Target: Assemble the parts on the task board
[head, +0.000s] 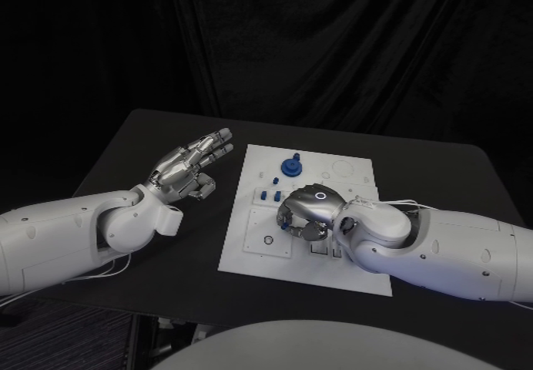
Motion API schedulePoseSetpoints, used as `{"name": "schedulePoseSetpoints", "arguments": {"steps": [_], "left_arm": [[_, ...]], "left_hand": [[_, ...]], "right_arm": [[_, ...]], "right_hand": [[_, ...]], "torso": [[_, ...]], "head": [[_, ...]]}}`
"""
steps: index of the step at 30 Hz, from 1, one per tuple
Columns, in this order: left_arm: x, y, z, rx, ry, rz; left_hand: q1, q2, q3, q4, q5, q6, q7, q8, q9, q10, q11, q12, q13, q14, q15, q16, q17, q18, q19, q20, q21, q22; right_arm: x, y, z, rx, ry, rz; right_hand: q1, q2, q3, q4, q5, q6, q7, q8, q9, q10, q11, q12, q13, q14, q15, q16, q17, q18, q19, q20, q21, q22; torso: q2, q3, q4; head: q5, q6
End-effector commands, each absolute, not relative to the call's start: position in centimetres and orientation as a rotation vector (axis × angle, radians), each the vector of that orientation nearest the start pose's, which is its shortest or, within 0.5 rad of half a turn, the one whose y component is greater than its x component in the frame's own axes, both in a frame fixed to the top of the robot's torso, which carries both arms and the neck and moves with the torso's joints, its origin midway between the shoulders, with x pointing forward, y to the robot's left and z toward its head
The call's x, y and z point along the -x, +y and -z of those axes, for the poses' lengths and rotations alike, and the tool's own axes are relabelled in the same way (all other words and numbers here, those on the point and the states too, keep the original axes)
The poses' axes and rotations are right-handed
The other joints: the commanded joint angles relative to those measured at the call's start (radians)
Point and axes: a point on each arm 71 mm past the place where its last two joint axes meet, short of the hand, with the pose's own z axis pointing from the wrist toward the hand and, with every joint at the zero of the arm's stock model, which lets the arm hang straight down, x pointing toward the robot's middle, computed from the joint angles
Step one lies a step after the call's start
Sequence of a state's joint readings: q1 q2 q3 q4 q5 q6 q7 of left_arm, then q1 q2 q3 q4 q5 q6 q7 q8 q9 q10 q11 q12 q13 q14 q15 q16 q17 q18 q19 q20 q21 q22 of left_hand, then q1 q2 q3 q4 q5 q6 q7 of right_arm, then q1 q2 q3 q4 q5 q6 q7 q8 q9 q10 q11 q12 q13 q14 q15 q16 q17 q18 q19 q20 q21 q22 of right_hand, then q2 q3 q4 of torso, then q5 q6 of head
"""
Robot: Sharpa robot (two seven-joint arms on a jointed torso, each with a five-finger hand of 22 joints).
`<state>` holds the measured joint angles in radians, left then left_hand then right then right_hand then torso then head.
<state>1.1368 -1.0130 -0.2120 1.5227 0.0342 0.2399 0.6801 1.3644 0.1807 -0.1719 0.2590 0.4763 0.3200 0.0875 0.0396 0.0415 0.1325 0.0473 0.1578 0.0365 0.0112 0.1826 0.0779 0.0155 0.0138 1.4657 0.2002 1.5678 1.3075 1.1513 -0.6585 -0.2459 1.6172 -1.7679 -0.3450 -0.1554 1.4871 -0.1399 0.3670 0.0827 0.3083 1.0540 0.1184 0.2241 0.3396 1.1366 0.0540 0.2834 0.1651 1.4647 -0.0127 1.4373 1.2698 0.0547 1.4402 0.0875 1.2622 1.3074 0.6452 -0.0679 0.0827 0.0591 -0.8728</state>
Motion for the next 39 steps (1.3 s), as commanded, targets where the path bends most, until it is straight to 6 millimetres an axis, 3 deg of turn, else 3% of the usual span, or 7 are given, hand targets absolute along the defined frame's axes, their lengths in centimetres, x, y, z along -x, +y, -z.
{"name": "schedulePoseSetpoints", "arguments": {"steps": [1,7,8,14,21,31,39], "left_arm": [[-43.0,27.3,24.0,1.111,1.427,2.018],[-43.0,27.3,24.1,1.113,1.430,2.019],[-43.0,27.3,24.1,1.113,1.431,2.018],[-43.0,27.3,24.1,1.116,1.434,2.014],[-43.0,27.4,24.2,1.119,1.436,2.010],[-42.9,27.5,24.2,1.119,1.422,2.005],[-42.8,27.5,24.2,1.115,1.406,1.996]], "left_hand": [[0.008,0.001,0.001,-0.009,0.007,0.009,0.000,0.004,-0.001,-0.002,0.003,0.005,-0.001,0.001,0.008,0.007,0.001,-0.014,0.105,0.006,0.003,0.263],[0.010,0.002,0.001,-0.011,0.009,0.012,0.001,0.004,0.000,-0.001,0.004,0.006,-0.001,0.001,0.010,0.009,0.002,-0.014,0.105,0.008,0.003,0.263],[0.011,0.003,0.001,-0.012,0.010,0.015,0.002,0.005,0.000,-0.001,0.005,0.007,0.000,0.001,0.011,0.010,0.002,-0.014,0.105,0.008,0.003,0.263],[0.013,0.003,0.002,-0.013,0.011,0.021,0.003,0.006,0.001,0.000,0.007,0.009,0.000,0.002,0.012,0.011,0.002,-0.014,0.105,0.009,0.003,0.263],[0.014,0.004,0.002,-0.014,0.012,0.025,0.005,0.007,0.001,0.000,0.008,0.010,0.000,0.002,0.013,0.012,0.002,-0.014,0.105,0.010,0.003,0.263],[0.014,0.004,0.001,-0.016,0.012,0.030,0.006,0.008,0.002,0.001,0.010,0.012,0.000,0.001,0.014,0.009,0.002,-0.014,0.105,0.010,0.003,0.263],[-0.001,0.001,-0.011,-0.006,0.002,0.038,0.011,0.010,0.003,0.004,0.018,0.018,0.001,-0.002,-0.001,0.000,0.000,-0.014,0.105,-0.003,0.003,0.263]], "right_arm": [[-40.0,-8.2,26.2,0.642,1.687,-0.745],[-40.0,-8.2,26.3,0.646,1.706,-0.729],[-40.1,-8.2,26.3,0.645,1.712,-0.723],[-40.2,-8.6,26.5,0.634,1.740,-0.682],[-40.1,-9.4,26.1,0.594,1.711,-0.685],[-40.9,-12.8,22.3,0.477,1.666,-0.659],[-42.8,-17.4,19.5,0.381,1.694,-0.535]], "right_hand": [[0.000,-0.002,-0.006,0.000,0.004,-0.006,0.002,-0.009,0.001,-0.001,0.006,-0.008,-0.002,0.027,-0.003,-0.003,-0.004,0.018,-0.007,0.002,-0.008,0.166],[-0.025,-0.013,-0.018,0.018,-0.041,-0.056,0.015,-0.048,-0.009,-0.033,0.019,-0.024,-0.007,0.020,0.009,-0.011,-0.019,0.022,-0.019,0.010,-0.033,0.159],[-0.040,-0.025,-0.026,0.030,-0.065,-0.116,0.018,-0.086,-0.026,-0.074,0.029,-0.040,-0.012,0.016,0.022,-0.015,-0.026,0.024,-0.024,0.017,-0.044,0.156],[-0.069,-0.048,-0.112,0.059,-0.150,-0.249,-0.007,-0.160,-0.069,-0.230,0.069,-0.048,-0.006,-0.016,0.053,-0.036,-0.073,0.039,-0.068,0.049,-0.130,0.132],[0.003,-0.053,-0.230,0.160,-0.171,-0.318,-0.049,-0.154,-0.117,-0.384,0.082,0.052,0.033,-0.028,0.064,-0.030,-0.081,0.047,-0.080,0.065,-0.163,0.125],[0.069,-0.027,-0.217,0.187,-0.076,-0.230,-0.033,-0.112,-0.128,-0.407,0.080,0.131,0.038,0.025,0.061,0.024,0.020,0.024,-0.013,0.061,-0.047,0.159],[0.066,-0.021,-0.215,0.188,-0.078,-0.221,-0.020,-0.115,-0.137,-0.416,0.082,0.126,0.019,0.023,0.062,0.018,0.005,0.025,-0.012,0.062,-0.049,0.158]], "torso": [[0.000,0.0000,0.0000],[0.001,-0.0017,0.0002],[0.001,-0.0016,-0.0001],[0.001,-0.0018,0.0007],[0.001,-0.0013,0.0000],[0.001,-0.0010,-0.0005],[0.000,-0.0016,0.0001]], "head": [[-0.001,0.000],[0.000,0.000],[0.000,0.000],[0.000,0.000],[0.003,0.000],[-0.001,0.000],[-0.010,0.000]]}}
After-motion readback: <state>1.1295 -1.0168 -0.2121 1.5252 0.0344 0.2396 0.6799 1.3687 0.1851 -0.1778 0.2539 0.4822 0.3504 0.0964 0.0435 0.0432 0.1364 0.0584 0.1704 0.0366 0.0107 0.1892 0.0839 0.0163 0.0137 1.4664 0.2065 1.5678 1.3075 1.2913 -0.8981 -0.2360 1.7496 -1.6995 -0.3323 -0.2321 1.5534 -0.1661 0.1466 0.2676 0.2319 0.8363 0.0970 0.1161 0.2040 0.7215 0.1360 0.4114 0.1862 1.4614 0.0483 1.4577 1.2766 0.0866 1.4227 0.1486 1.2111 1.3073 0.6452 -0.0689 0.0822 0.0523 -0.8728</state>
